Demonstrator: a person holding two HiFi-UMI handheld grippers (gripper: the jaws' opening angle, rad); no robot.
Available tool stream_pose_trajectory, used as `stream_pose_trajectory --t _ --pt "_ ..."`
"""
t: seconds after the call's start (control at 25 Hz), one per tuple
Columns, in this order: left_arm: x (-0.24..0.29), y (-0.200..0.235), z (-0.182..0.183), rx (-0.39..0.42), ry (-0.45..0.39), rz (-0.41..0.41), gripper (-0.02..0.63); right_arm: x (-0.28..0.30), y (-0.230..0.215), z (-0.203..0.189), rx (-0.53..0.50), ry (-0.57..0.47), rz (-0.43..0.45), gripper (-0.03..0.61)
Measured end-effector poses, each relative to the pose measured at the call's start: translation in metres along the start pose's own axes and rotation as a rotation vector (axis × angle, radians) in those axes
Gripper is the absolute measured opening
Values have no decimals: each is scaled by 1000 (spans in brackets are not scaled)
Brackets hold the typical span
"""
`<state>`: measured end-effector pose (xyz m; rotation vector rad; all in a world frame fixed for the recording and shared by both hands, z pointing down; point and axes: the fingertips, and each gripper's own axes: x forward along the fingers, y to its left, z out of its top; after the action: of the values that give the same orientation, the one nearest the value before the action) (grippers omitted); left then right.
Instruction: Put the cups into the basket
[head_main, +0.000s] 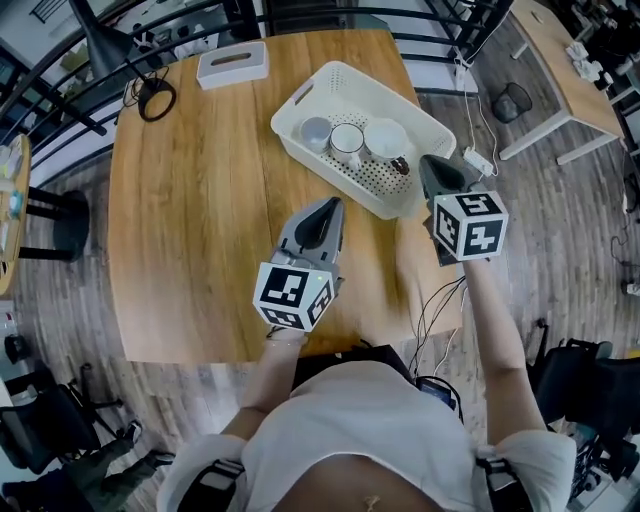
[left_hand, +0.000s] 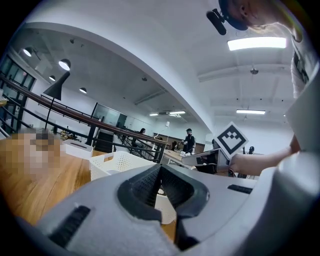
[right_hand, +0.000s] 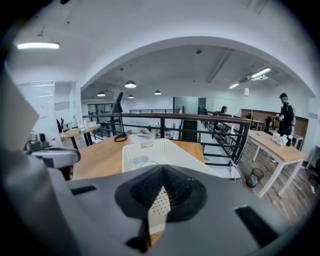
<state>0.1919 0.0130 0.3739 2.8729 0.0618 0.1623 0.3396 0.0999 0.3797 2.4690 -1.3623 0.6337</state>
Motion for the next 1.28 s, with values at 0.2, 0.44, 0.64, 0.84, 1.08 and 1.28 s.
stream_pose_trajectory --t 0.2,0.44,0.64,0.84,1.08,1.28 --pt "-16 -8 -2 23 15 -27 8 -41 62 -6 -7 -182 43 11" --pt "-25 -32 -2 51 11 -95 8 -85 114 -13 97 -391 21 11" --pt "-34 -49 -8 61 16 -117 8 -102 140 -36 147 -472 -25 11" --pt "-40 -55 -9 71 9 -120 8 -97 137 -30 147 -458 -7 11" --pt "-43 -55 -8 70 3 -111 8 -98 138 -28 140 -445 -14 11" --pt "-44 -53 -9 80 9 -105 8 -98 145 -25 111 -445 -1 11"
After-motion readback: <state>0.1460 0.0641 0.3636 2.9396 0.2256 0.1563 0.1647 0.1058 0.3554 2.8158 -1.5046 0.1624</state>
